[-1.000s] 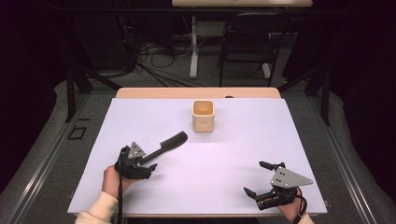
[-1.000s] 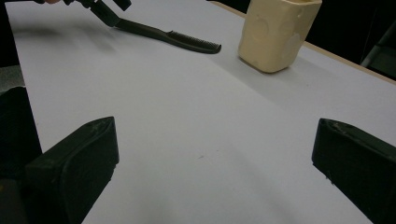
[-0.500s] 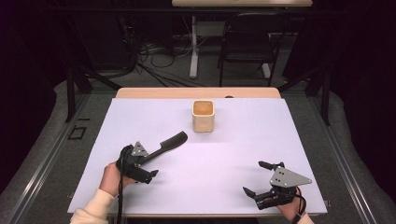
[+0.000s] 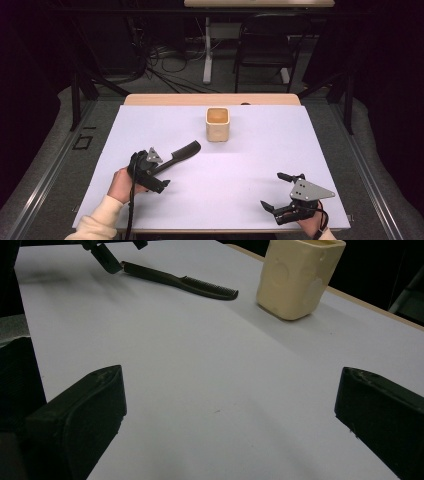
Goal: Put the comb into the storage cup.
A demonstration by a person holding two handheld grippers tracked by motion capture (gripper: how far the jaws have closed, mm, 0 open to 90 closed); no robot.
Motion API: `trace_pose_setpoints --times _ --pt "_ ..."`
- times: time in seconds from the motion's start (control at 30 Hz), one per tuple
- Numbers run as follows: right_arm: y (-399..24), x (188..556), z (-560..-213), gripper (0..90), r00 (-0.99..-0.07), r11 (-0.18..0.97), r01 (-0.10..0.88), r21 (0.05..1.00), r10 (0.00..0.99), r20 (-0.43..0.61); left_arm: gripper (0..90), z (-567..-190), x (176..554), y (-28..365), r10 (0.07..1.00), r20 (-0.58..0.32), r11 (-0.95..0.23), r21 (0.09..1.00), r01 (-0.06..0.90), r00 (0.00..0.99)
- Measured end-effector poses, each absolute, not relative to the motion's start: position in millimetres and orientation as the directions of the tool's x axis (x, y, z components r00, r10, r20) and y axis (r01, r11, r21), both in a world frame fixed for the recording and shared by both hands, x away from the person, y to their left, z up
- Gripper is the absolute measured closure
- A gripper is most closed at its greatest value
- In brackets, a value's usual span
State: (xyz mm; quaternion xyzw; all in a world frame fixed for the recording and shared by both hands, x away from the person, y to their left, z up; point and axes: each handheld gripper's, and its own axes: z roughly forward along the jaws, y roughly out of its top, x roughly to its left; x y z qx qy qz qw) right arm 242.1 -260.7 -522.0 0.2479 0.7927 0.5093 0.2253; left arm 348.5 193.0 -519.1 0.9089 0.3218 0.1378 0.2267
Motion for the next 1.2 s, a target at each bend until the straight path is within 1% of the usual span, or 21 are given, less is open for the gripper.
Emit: trace_pose_setpoints --times 0.27,0.4,0.53,0.6,0.9,1.2 --pt "-260.8 241.7 -521.9 0.0 -0.778 0.354 0.163 0.921 0.62 -0.1 0.0 -518.1 362.4 185.3 0.641 0.111 -0.712 0.455 0.535 0.759" --pt "-261.0 241.6 -522.0 0.0 -0.779 0.353 0.164 0.921 0.619 -0.099 1.1 -519.8 369.9 178.8 0.622 0.123 -0.745 0.399 0.535 0.774" --pt "-260.9 241.8 -522.4 0.0 -0.782 0.354 0.165 0.921 0.616 -0.096 14.7 -520.5 374.9 173.3 0.6 0.135 -0.772 0.356 0.526 0.788" --pt "-260.9 241.8 -522.4 0.0 -0.783 0.354 0.165 0.921 0.614 -0.095 16.5 -520.8 377.8 171.9 0.597 0.129 -0.776 0.343 0.529 0.792" --pt "-260.7 241.6 -523.0 0.0 -0.789 0.362 0.171 0.916 0.608 -0.093 40.2 -521.1 393.3 169.2 0.605 0.096 -0.768 0.33 0.548 0.79" --pt "-261.0 241.7 -523.1 0.0 -0.785 0.359 0.177 0.916 0.613 -0.089 56.3 -523.1 409.9 161.5 0.598 0.061 -0.777 0.292 0.558 0.8"
